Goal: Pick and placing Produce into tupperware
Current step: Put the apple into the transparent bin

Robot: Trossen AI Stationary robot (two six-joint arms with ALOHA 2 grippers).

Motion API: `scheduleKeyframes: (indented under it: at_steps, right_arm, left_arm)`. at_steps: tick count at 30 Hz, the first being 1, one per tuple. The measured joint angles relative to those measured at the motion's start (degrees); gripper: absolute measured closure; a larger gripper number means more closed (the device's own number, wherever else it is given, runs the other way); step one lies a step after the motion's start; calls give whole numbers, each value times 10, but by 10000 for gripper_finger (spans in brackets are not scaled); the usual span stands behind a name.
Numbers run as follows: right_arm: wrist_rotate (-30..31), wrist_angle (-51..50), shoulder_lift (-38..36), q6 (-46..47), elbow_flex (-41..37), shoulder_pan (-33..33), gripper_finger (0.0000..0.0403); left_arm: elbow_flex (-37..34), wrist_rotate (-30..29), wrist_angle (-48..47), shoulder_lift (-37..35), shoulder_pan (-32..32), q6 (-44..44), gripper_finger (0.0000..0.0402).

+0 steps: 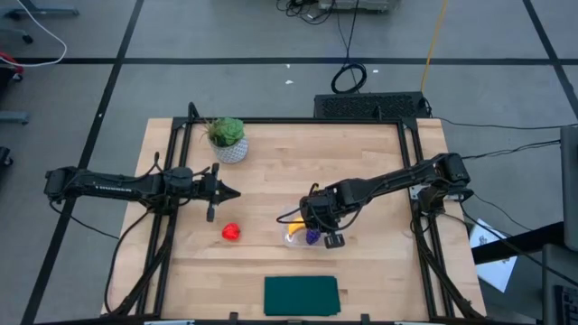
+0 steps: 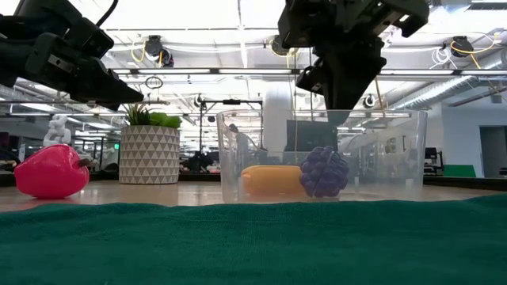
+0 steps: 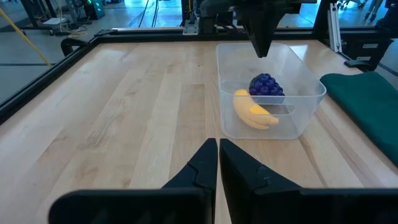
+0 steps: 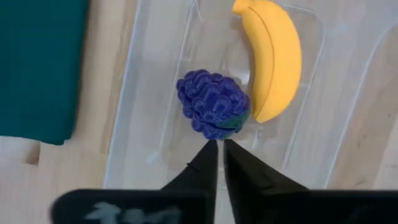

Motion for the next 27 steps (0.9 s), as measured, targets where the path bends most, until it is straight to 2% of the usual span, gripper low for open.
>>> scheduleKeyframes:
  at_steps: [2,12,27]
  right_arm:
    - [0,0,0,-7,0,0,398]
    - [0,1,-5,-9,-1,-2,401]
    - [0,7,-96,-3,-1,-43,403]
  left_arm:
    - [0,0,0,0,0,0,378]
    - [0,0,0,0,0,-3,378]
    - [0,0,1,0,0,-5,378]
